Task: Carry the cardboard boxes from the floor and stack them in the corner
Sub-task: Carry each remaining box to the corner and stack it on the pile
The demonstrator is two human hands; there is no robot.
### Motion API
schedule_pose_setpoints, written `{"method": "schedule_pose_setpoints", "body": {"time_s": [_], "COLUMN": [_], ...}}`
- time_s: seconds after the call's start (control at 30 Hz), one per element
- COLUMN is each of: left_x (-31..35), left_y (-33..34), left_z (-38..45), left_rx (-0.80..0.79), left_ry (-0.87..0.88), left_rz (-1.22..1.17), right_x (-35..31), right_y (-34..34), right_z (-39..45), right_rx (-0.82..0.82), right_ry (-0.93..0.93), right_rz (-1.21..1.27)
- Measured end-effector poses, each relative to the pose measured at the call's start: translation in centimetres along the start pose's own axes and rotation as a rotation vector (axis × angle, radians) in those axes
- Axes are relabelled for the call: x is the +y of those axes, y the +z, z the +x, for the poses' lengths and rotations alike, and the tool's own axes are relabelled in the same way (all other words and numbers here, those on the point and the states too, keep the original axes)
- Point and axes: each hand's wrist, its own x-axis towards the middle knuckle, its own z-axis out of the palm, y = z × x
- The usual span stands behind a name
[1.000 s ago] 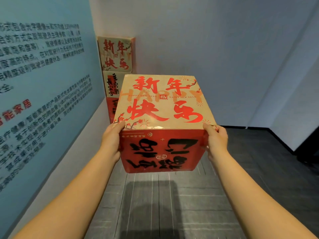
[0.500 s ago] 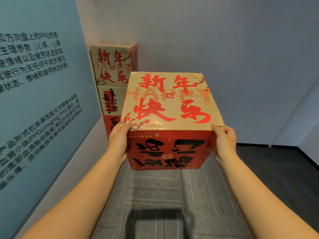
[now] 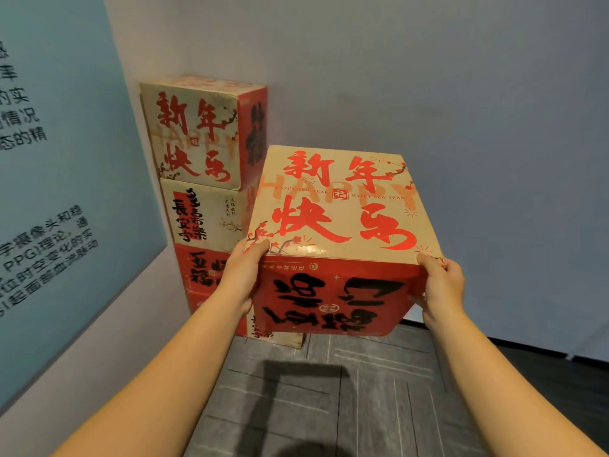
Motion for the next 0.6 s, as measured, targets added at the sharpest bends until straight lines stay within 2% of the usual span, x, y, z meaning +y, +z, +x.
{"method": "schedule_pose_setpoints", "body": {"time_s": [0.17,0.6], "left_x": [-0.4,2.2], "left_y": [2.1,4.2], "left_z": [8.2,32.5], "left_rx": [0.027,0.122], "left_ry": [-0.022,-0.084], "left_rz": [0.028,0.069], "right_x": [1.3,4.1], "right_y": [4.2,20.4], "right_z": [7.7,26.1], "right_rx": [-0.001,-0.021], "right_ry": [0.032,0.087], "right_rz": [-0.043,-0.071]}}
